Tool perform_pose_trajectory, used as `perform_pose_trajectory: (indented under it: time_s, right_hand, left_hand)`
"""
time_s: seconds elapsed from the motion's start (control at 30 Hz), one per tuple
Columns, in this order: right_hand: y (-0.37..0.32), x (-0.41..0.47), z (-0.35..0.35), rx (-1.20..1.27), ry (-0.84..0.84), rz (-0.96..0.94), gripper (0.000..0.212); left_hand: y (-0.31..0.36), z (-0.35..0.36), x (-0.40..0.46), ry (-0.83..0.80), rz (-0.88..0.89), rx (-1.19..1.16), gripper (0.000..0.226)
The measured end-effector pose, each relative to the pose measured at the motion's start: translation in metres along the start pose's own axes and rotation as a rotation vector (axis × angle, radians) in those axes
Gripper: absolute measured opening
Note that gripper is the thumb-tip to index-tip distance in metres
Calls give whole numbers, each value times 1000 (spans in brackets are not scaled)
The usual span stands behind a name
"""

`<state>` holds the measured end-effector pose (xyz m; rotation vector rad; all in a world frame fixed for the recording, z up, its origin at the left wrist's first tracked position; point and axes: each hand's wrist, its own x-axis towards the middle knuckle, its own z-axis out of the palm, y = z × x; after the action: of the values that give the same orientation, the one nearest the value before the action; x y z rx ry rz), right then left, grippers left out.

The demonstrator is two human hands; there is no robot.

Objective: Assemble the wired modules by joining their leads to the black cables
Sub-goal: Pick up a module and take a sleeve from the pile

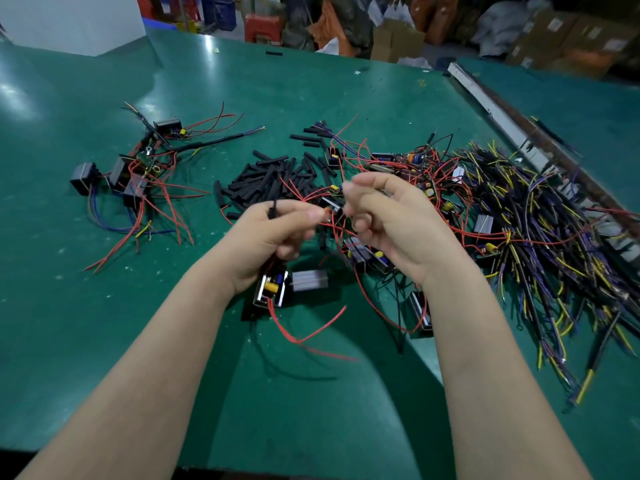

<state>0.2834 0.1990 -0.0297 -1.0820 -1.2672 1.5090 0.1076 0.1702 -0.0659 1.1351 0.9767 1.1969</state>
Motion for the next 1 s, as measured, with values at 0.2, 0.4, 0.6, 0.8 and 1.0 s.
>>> perform_pose_trajectory:
  time_s: [0.2,0.4,0.6,0.8,1.0]
  right_hand:
    - [18,5,10,-911,256,-440,16]
    - [34,6,25,-1421,149,-310,26]
    - [35,1,26,-1554,221,-146,36]
    - [32,2,24,-1457,234,-174,26]
    - [7,2,-9,-1006,254,-350,10]
  left_hand:
    - [3,-17,7,159,10,-291,7]
    - [0,-15,7,167,-27,-265,7]
    - [0,-14,6,156,-20,-224,8]
    - [1,-13,5,146,-21,-231,9]
    - [0,-10,5,140,-39,-240,13]
